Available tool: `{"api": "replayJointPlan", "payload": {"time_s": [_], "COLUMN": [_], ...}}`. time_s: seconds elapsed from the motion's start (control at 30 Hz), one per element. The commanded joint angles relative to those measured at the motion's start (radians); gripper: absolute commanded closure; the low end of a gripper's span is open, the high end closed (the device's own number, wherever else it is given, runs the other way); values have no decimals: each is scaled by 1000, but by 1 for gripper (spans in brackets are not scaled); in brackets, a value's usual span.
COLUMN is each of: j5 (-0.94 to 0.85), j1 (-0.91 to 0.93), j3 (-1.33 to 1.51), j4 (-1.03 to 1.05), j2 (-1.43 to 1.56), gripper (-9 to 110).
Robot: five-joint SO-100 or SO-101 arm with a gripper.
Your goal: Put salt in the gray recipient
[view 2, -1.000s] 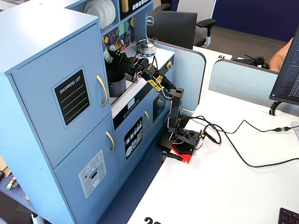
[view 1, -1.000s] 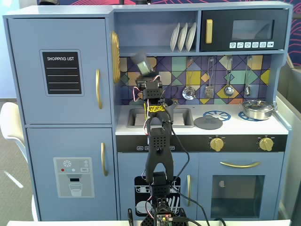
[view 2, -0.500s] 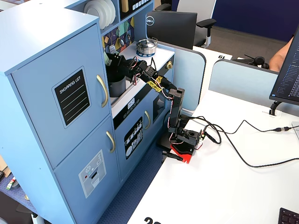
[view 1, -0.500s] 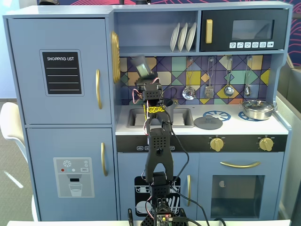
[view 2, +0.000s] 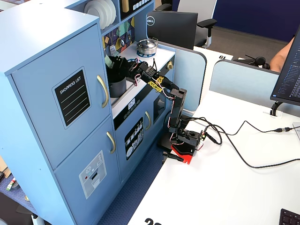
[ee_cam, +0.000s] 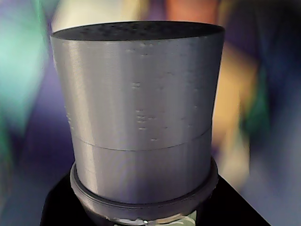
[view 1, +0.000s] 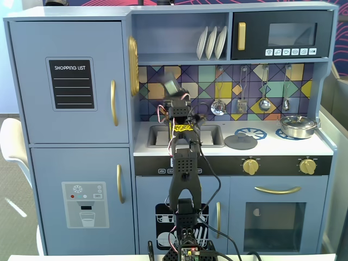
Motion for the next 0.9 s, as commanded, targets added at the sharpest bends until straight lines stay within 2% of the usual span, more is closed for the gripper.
{"api": "replayJointPlan", "payload": {"time_s": [0.0,0.2,0.33,0.5,0.57,0.87], "j5": [5,-12,-146,-494,-715,-1603], "j1": [-2,-66,-103,-38,23,506], "j3": [-6,-272,-356,-232,-147,80], "j4": [-55,-35,-72,-78,-78,-98], "j2": [80,-29,-31,55,100,210], "gripper": [101,101,101,101,101,101]}}
